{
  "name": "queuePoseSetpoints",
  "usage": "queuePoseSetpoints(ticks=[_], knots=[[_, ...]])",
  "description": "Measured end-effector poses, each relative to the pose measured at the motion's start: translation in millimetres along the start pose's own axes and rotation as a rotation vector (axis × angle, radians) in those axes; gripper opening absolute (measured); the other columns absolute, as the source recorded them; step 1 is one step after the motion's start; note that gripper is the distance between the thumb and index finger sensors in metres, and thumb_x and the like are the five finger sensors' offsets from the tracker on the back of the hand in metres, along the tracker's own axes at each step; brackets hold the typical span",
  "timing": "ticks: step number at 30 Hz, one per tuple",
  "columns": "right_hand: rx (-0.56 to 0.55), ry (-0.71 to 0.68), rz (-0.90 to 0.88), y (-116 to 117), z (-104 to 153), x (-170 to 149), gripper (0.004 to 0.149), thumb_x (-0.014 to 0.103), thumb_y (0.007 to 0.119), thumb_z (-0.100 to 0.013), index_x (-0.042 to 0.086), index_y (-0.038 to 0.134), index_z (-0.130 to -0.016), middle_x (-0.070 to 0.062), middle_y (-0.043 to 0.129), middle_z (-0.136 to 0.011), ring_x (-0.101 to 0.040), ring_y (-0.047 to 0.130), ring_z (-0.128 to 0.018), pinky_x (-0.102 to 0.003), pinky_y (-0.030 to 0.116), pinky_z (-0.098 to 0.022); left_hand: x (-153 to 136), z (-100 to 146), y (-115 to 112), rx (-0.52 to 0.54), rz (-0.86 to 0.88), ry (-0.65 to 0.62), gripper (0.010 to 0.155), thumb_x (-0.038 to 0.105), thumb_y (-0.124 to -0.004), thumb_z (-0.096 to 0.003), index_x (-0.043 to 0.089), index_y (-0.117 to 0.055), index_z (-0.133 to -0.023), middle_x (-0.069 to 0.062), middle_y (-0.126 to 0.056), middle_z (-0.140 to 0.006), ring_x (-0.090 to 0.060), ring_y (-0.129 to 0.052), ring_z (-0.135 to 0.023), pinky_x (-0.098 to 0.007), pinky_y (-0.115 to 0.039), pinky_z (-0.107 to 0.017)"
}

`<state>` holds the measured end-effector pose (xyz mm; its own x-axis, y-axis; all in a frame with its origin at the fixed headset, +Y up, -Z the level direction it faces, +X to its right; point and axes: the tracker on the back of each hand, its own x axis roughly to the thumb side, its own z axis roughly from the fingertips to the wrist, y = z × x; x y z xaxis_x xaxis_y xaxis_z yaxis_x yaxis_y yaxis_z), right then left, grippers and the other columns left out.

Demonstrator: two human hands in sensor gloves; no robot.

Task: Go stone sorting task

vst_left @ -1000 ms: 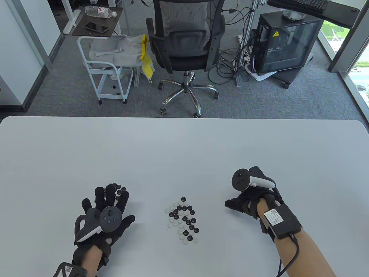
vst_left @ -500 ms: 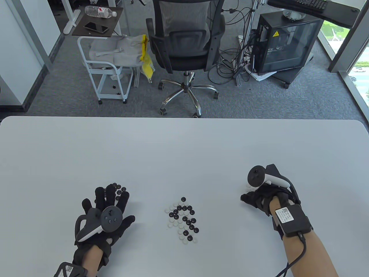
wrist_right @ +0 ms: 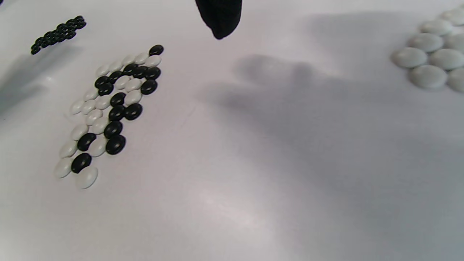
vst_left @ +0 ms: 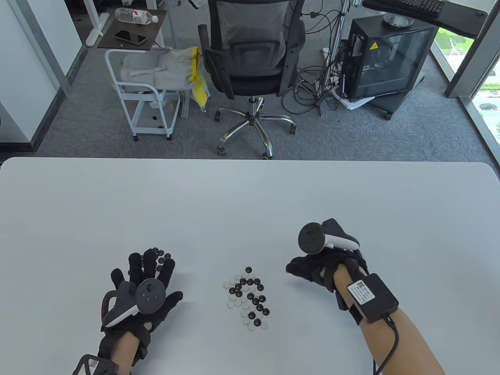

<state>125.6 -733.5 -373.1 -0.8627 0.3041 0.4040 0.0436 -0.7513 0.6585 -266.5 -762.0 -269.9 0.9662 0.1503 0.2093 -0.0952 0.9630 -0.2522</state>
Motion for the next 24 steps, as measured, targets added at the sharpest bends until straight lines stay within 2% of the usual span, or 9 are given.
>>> queuePoseSetpoints(ticks=[6, 12, 18, 24], knots=[[0.054, -0.107, 0.038, 10.3, -30.9, 44.2, 0.069, 0.049, 0.051, -0.061, 0.008, 0.06, -0.115, -0.044, 0.007, -0.113, -0.07, -0.003, -0.092, -0.092, 0.014, -0.056, 0.4, 0.5, -0.2, 0.007, -0.005, -0.004, 0.081, 0.059, -0.055, -0.0603, 0.022, -0.015, -0.12, -0.026, 0.014, -0.115, -0.055, 0.017, -0.097, -0.083, 0.001, -0.051], [0.058, -0.143, -0.005, 19.9, -59.2, 55.8, 0.069, 0.048, 0.051, -0.061, 0.008, 0.057, -0.116, -0.044, 0.007, -0.112, -0.07, -0.002, -0.091, -0.092, 0.014, -0.056, -0.7, 1.2, 1.0, 0.017, 0.001, -0.005, 0.081, 0.059, -0.055, -0.0602, 0.022, -0.015, -0.12, -0.026, 0.014, -0.115, -0.055, 0.017, -0.097, -0.083, 0.001, -0.051], [0.087, -0.091, -0.034, 17.4, -62.0, 44.9, 0.069, 0.049, 0.051, -0.061, 0.009, 0.055, -0.117, -0.044, 0.004, -0.111, -0.07, -0.005, -0.09, -0.092, 0.013, -0.055, -2.7, 4.8, 3.8, 0.034, 0.013, -0.004, 0.081, 0.059, -0.055, -0.0603, 0.022, -0.015, -0.12, -0.026, 0.015, -0.115, -0.055, 0.017, -0.097, -0.083, 0.001, -0.051], [0.057, 0.112, -0.053, -1.0, -44.1, -2.5, 0.068, 0.049, 0.051, -0.061, 0.009, 0.062, -0.115, -0.044, 0.008, -0.113, -0.069, -0.004, -0.091, -0.092, 0.013, -0.056, -3.0, 6.4, 5.7, 0.046, 0.019, -0.01, 0.081, 0.059, -0.055, -0.0603, 0.022, -0.015, -0.12, -0.026, 0.015, -0.115, -0.055, 0.017, -0.097, -0.083, 0.001, -0.051]])
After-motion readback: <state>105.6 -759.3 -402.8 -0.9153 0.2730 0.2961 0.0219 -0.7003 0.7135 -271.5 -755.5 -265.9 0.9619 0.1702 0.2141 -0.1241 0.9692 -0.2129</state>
